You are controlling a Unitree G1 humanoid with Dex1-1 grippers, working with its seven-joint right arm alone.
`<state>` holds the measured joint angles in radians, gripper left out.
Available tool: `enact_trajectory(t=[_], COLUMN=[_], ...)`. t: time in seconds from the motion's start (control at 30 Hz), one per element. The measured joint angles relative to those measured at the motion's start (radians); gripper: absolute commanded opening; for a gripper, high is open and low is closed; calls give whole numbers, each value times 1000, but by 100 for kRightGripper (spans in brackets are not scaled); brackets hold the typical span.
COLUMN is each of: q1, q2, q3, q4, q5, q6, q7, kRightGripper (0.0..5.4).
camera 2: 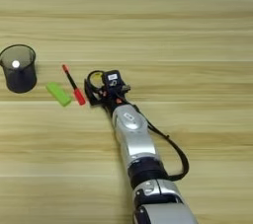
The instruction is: Move the objects on the table
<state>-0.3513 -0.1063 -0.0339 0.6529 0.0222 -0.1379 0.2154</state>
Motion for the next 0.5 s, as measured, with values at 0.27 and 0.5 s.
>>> enact_trajectory(t=[0.27, 0.5], q1=[45, 119], q2=[-9, -48], q3=[-18, -53], q4=[-71, -205], q5=[-3, -9], q6=[26, 113], q7=[-47, -91], kRightGripper=[402, 402])
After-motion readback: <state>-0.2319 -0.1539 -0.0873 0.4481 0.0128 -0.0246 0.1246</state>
